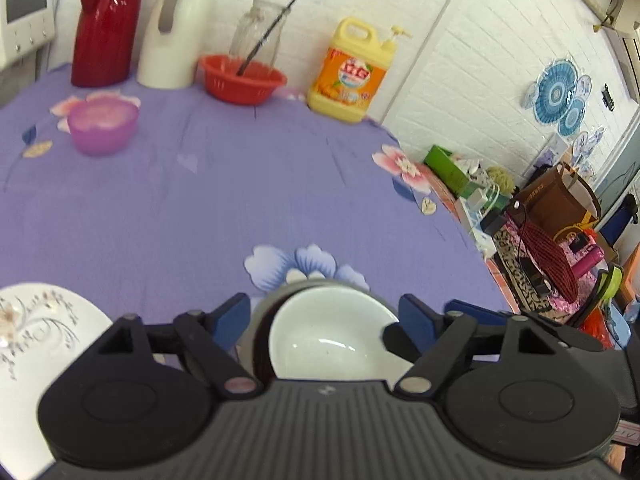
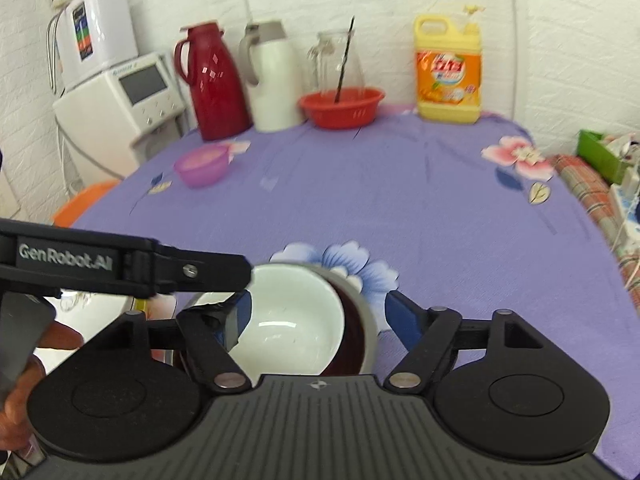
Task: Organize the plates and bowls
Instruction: 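Carry the red-and-white bowl into the steel bowl and open the right gripper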
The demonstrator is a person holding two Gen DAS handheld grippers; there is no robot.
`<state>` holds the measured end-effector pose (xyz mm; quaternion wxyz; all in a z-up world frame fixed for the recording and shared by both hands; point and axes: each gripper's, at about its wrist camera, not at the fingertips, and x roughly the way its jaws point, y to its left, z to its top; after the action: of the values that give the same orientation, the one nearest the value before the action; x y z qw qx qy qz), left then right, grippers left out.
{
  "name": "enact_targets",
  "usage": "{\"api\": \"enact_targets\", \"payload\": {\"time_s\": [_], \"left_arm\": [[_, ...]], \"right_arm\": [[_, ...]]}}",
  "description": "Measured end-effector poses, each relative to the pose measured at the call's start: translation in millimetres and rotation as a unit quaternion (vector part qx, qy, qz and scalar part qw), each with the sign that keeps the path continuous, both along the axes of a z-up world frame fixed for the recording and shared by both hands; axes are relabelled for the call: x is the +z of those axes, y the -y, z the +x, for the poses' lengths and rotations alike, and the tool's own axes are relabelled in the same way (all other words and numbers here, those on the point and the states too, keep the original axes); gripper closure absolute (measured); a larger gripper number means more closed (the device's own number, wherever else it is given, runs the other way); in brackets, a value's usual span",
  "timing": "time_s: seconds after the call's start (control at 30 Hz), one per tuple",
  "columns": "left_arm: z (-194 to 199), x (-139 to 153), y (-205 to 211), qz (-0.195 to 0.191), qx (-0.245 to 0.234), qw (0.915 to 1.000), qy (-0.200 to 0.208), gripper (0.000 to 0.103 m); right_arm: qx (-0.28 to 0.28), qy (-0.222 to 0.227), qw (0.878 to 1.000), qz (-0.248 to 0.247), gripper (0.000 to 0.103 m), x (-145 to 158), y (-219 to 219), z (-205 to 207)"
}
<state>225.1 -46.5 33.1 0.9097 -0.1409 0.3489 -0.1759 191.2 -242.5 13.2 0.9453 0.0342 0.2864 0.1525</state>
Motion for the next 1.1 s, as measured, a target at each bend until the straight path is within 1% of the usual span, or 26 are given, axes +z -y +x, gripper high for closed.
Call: {"api": "enact_targets", "payload": {"time_s": [0.03,0.07,0.13,0.23,0.37,0.43,0.5,0.6,0.7,0.87,0.97,1.1], "left_arm": [[-2,2,-3,-0.001,0.008,0.9999,0.009,0.008],[-5,3,-5,0.000,0.017,0.9996,0.021,0.006],[-9,3,-9,0.005,0.024,0.9991,0.033,0.006],[-14,0,-14,0.009,0.024,0.9990,0.037,0.005],[-22,-5,-24,0.017,0.031,0.9985,0.041,0.003],[-25,-6,-31,0.018,0.034,0.9982,0.045,0.003],[-26,-7,-41,0.015,0.039,0.9982,0.044,0.003],[-26,-7,-57,0.010,0.045,0.9980,0.044,0.003],[-25,-7,-75,0.015,0.059,0.9971,0.046,0.003],[-20,-12,-111,0.022,0.089,0.9951,0.038,0.003],[-14,-14,-130,0.031,0.109,0.9930,0.033,0.003],[-5,-17,-153,0.034,0.129,0.9907,0.027,0.003]], "right_arm": [[-0.012,0.009,1.000,0.009,0.000,1,3,-4],[-0.021,0.017,0.999,0.017,0.000,1,5,-9],[-0.039,0.032,0.998,0.030,0.000,-1,7,-19],[-0.061,0.049,0.995,0.057,0.000,-7,8,-37],[-0.069,0.041,0.993,0.088,0.000,-18,6,-48],[-0.072,0.028,0.993,0.090,0.000,-21,3,-46],[-0.078,0.024,0.993,0.090,0.000,-22,0,-43],[-0.083,0.024,0.991,0.101,0.000,-21,-7,-38],[-0.078,0.027,0.990,0.112,0.000,-20,-16,-35],[-0.068,0.028,0.992,0.105,0.000,-20,-34,-25],[-0.064,0.023,0.992,0.105,0.000,-21,-38,-18],[-0.066,0.018,0.993,0.095,0.000,-18,-40,-10]]}}
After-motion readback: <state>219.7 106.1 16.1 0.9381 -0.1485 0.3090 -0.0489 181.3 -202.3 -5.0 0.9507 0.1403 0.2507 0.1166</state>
